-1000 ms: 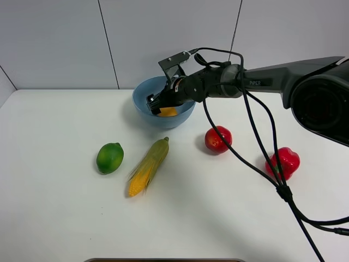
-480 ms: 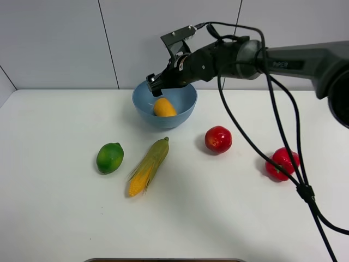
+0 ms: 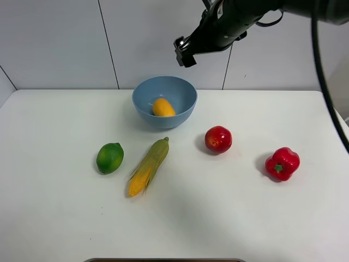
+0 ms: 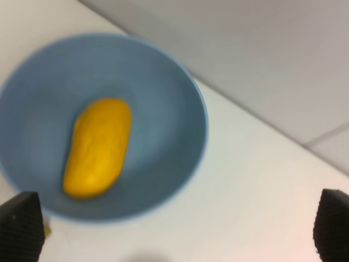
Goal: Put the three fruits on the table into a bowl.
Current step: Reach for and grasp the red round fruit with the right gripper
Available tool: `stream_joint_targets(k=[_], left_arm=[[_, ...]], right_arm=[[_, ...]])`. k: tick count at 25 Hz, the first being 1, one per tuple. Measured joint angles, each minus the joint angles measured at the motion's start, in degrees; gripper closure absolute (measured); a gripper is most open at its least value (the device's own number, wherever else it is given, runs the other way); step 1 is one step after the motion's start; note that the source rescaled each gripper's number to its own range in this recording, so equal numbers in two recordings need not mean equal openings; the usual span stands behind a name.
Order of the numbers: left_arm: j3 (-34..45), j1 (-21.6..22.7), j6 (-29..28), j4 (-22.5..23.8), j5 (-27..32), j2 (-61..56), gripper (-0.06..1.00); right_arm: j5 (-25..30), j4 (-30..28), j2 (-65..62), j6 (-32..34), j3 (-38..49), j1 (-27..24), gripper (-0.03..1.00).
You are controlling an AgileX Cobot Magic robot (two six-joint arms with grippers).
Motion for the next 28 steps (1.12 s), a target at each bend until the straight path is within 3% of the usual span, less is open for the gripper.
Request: stream_joint_targets(k=[6,16,22,28], left_arm=[[0.0,0.0,0.0,0.0,0.0,0.0,-0.06],[0.0,0.0,0.0,0.0,0.0,0.0,-0.06],[0.0,0.0,0.0,0.0,0.0,0.0,-0.06],[0.0,0.0,0.0,0.0,0.0,0.0,-0.06]], right_arm=[[11.3,0.5,-4.8,1.6,0.0,0.0,-0.03],[22.1,3.6,-6.8,1.3,0.0,-4.9,-0.03],[22.1,4.4,-5.3,-0.5,1.3,-6.8,-0.03],[12.7,6.9,-2.0,-4.9,10.6,-7.5,-0.03]])
